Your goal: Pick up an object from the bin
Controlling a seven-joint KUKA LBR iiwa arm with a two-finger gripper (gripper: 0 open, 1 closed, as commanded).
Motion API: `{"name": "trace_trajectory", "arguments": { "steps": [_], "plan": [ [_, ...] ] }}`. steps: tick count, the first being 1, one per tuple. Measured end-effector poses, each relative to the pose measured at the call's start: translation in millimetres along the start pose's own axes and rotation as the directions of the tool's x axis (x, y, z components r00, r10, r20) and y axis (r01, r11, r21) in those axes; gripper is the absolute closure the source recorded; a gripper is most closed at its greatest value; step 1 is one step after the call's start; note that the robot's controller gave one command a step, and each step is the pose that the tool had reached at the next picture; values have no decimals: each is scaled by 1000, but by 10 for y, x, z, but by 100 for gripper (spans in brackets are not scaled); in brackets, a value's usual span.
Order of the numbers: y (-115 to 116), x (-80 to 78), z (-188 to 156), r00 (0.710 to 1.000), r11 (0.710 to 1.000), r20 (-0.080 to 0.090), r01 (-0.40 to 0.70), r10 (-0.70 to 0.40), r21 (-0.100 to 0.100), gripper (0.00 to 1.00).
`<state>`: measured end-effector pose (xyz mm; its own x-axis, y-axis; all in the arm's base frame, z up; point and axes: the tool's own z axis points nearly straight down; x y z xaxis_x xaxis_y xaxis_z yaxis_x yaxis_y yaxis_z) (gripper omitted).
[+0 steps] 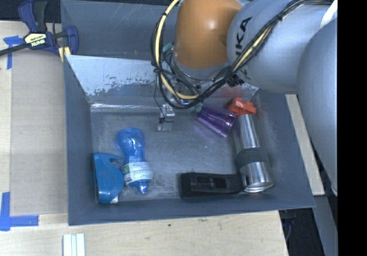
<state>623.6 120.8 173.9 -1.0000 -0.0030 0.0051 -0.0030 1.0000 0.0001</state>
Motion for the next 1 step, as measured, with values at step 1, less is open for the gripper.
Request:
{"name": "trace_trajectory", "arguments": {
  "steps": [1],
  "plan": [
    [-8,-16,-56,1000,1000,8,-3,3,-1,0]
  ]
}}
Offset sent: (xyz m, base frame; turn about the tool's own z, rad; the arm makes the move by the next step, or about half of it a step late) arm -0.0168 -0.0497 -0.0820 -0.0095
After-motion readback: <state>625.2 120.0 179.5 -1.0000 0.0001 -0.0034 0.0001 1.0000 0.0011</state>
